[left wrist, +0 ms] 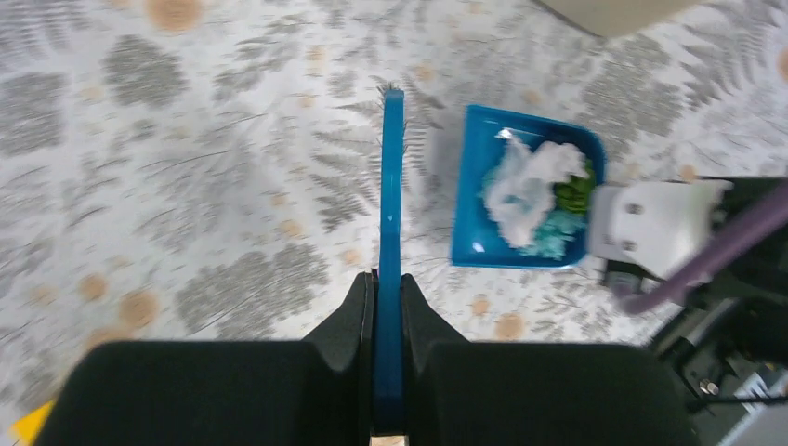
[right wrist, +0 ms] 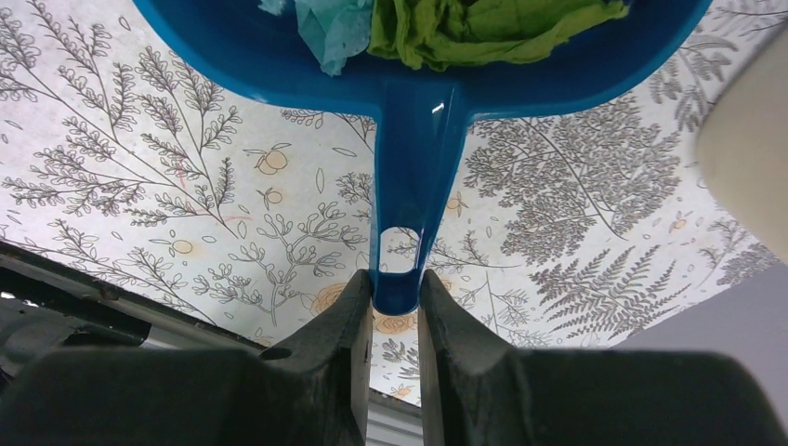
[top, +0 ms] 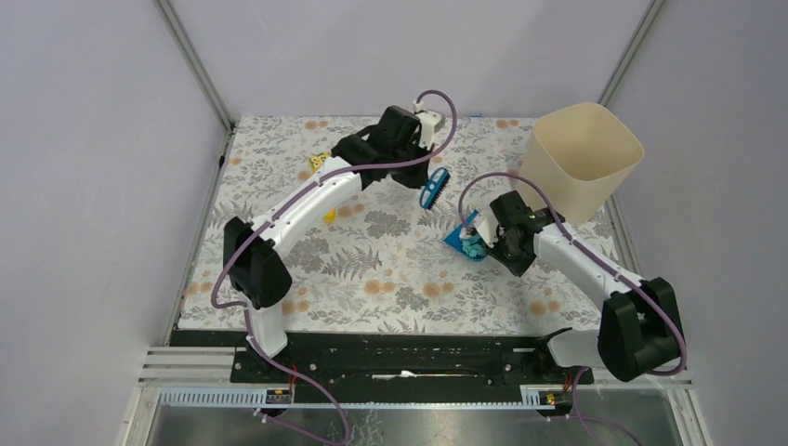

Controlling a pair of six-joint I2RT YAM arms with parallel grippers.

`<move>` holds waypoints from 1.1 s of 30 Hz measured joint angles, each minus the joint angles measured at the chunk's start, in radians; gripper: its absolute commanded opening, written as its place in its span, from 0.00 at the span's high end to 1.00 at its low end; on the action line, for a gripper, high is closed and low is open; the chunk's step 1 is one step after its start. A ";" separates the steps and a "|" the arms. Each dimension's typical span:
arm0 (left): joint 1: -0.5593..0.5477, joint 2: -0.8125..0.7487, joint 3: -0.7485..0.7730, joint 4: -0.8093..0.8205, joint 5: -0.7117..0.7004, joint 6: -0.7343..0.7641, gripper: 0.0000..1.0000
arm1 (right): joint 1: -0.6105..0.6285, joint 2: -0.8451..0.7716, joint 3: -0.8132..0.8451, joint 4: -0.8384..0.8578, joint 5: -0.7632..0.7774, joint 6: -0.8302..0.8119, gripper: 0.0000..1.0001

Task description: Sweep away the paper scraps from the table

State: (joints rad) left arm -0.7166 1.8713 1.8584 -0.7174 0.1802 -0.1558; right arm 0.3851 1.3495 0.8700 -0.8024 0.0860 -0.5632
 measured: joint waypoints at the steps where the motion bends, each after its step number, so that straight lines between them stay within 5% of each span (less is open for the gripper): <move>1: 0.008 -0.015 0.000 -0.011 -0.038 0.001 1.00 | 0.000 -0.015 0.001 0.000 0.000 -0.001 0.98; 7: 0.072 -0.127 -0.098 -0.006 -0.198 -0.015 1.00 | 0.000 -0.056 0.073 -0.013 0.002 -0.007 0.98; 19: 0.156 -0.201 -0.435 0.102 -0.237 -0.039 1.00 | 0.000 -0.058 0.383 -0.174 0.011 -0.026 0.99; 33: 0.163 -0.201 -0.454 0.148 -0.196 -0.039 1.00 | -0.065 -0.051 0.669 -0.344 0.039 -0.032 1.00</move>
State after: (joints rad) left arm -0.5533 1.6707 1.4040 -0.5697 -0.0158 -0.1951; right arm 0.3199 1.2984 1.5391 -1.1461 0.1246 -0.5957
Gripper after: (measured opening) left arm 0.085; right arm 0.254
